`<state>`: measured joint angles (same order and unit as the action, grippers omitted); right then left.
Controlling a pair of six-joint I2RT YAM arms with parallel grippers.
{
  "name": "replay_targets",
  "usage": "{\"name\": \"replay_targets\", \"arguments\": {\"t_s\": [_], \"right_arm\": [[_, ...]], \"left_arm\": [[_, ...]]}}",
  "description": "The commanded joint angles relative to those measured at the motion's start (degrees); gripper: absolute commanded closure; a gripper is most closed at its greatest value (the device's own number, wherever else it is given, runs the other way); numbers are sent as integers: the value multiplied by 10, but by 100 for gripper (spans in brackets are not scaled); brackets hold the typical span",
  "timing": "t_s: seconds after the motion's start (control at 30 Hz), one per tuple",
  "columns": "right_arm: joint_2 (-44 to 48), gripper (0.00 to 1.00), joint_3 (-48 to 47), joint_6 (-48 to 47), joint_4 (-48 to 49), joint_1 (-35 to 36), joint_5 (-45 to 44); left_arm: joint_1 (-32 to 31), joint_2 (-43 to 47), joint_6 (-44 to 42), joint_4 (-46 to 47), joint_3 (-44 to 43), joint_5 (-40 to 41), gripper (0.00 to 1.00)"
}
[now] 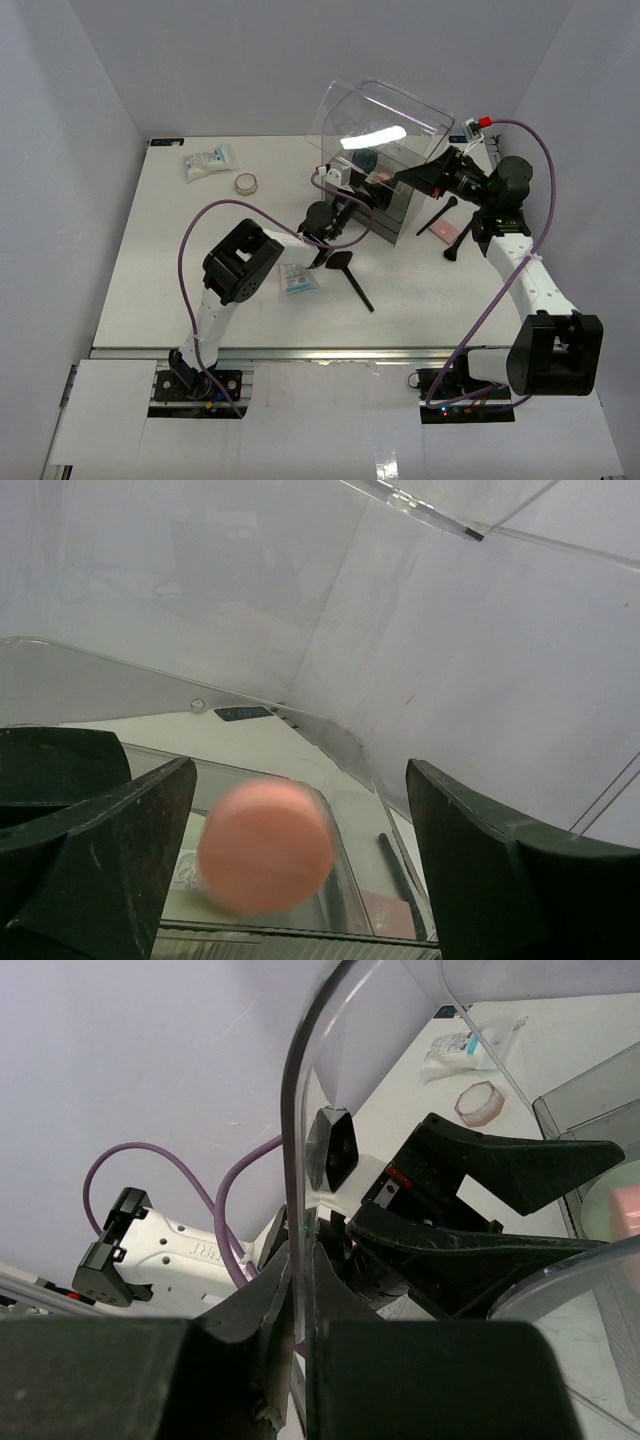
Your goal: Organize the makeup
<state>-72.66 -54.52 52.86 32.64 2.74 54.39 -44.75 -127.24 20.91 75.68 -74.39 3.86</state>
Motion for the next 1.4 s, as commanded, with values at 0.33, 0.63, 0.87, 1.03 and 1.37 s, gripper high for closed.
{"name": "replay_targets", "arguments": {"t_s": [0.33, 0.63, 0.87, 1.03, 1.37], "right_arm": [[33, 92, -7, -12, 33, 3, 16], [32, 92, -8, -13, 33, 2, 18], [32, 92, -6, -16, 32, 2, 16], [28, 92, -5, -7, 42, 2, 16], [28, 92, -6, -9, 37, 2, 16]], "left_arm": [[-7, 93, -27, 58, 94, -6, 2], [-7, 243, -65, -50, 262, 42, 2], [57, 364, -41, -542, 181, 148, 2], [183, 342, -8, -805, 84, 91, 2], [326, 213, -17, -941, -64, 48, 2]]}}
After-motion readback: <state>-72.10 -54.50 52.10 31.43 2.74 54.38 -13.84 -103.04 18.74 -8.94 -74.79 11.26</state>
